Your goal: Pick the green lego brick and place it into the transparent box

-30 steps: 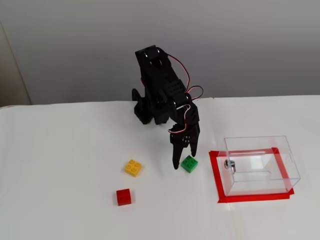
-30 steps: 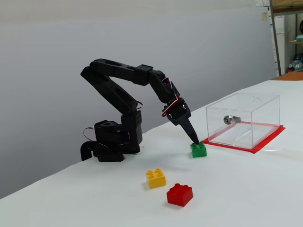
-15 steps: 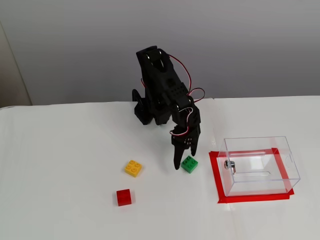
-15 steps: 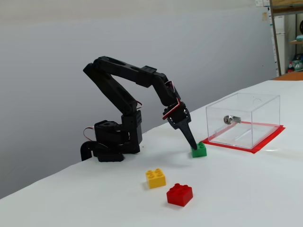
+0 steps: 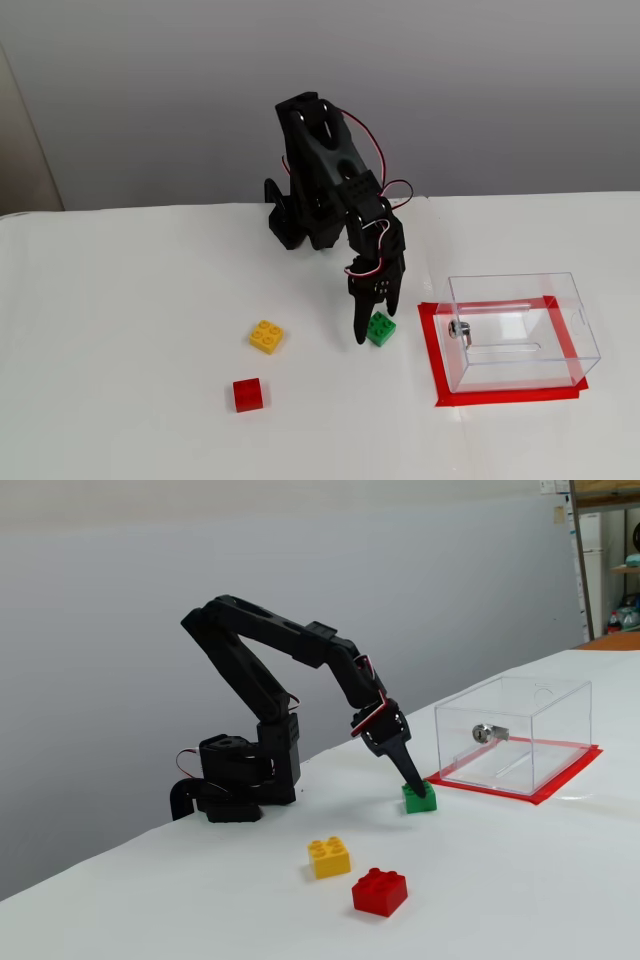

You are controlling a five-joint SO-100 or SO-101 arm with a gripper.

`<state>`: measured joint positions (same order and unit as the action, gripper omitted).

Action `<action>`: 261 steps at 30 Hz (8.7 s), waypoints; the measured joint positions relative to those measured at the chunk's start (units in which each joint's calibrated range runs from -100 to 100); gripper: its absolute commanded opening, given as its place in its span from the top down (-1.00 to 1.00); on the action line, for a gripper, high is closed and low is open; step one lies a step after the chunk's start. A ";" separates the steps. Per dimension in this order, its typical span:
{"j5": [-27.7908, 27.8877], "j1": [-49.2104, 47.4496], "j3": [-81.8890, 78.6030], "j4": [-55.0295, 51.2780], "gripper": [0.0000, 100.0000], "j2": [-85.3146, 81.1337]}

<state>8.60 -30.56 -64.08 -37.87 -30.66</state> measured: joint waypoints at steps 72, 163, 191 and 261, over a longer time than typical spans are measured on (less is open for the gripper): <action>-3.08 -12.07 40.95 -20.39 0.84 -6.17; -3.03 -5.77 62.05 -26.99 0.97 4.14; -3.08 33.65 9.97 -26.99 0.97 -57.42; -11.04 41.67 -29.30 -36.42 0.97 -68.58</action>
<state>-2.44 11.11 -93.38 -74.29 -99.24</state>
